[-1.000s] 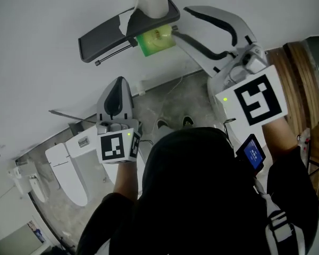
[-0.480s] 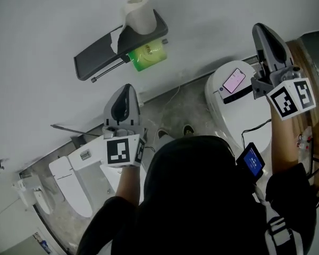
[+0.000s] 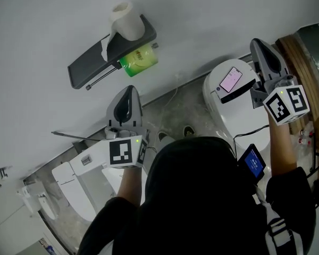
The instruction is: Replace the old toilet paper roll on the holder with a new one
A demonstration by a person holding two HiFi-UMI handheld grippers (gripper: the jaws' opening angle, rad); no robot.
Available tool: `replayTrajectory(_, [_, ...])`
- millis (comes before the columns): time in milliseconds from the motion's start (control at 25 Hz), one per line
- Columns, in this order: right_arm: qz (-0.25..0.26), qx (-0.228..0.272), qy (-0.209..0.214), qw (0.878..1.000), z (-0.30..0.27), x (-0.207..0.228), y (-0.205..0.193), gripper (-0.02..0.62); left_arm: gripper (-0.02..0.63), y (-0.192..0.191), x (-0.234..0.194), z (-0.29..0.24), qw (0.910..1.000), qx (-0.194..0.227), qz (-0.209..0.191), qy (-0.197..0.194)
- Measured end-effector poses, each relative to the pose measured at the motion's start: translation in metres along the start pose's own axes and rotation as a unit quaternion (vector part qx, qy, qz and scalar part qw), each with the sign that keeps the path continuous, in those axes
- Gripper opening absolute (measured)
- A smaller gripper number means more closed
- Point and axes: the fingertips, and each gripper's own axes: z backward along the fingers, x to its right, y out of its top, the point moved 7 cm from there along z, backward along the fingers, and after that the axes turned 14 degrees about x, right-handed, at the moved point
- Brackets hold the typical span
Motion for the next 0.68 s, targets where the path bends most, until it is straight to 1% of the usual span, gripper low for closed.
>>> replayTrajectory(400, [0.009,-0.002,-0.001,1.0,0.006,0.006,0.001,0.019,0.014,-0.002,0.01,-0.007,0.9999,-0.001,0.002,-0.012])
replayTrajectory(680, [0.004,-0.003,-0.006,1.0,0.009,0.011,-0.002,0.02,0.014,-0.004,0.016,-0.011,0.9998,-0.005,0.002,-0.02])
